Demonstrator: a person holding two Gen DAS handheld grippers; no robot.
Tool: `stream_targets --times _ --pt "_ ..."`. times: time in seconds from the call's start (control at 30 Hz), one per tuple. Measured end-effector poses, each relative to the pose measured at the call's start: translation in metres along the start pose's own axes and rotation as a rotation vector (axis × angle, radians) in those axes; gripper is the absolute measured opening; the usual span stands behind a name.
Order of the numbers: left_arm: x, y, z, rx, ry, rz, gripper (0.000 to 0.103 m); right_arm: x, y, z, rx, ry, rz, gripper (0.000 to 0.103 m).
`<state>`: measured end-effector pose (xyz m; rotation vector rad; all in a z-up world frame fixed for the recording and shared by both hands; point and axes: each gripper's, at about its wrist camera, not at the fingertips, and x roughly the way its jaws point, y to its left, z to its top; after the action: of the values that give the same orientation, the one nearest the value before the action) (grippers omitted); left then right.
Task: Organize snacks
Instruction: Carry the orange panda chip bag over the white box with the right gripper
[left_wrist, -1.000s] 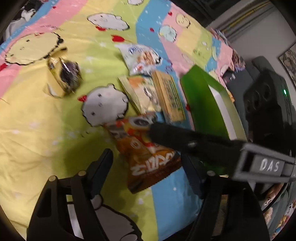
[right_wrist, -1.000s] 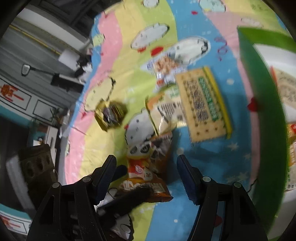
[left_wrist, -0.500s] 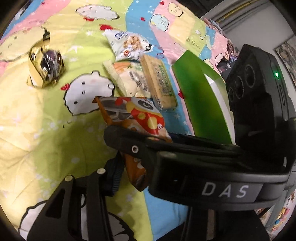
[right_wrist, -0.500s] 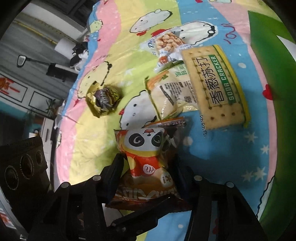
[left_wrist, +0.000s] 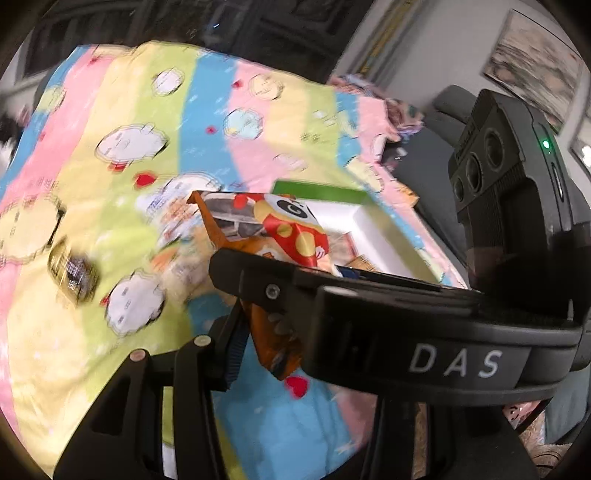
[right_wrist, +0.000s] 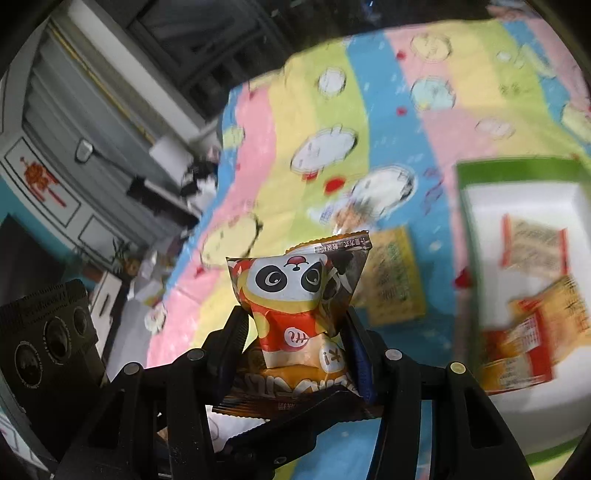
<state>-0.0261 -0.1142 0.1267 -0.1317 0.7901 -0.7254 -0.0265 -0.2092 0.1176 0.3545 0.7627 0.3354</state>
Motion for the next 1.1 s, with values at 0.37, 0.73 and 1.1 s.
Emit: stream_targets --times 0.37,0.73,1.1 --pt "0.042 -0.078 0.027 0.132 -0.015 -0.088 0.045 -0.076 -0.065 0.013 0.082 -0.185 -0.056 0.053" --pt "0.109 -0.112 0.034 0.135 0.117 -0.202 0.044 -0.095 -0.134 0.013 0.235 -0.19 -0.162 0.053" --pt "0.159 -0.114 0.029 0.085 0.261 -0.21 0.044 -0.074 -0.187 0.009 0.378 -0.094 -0.179 0.053"
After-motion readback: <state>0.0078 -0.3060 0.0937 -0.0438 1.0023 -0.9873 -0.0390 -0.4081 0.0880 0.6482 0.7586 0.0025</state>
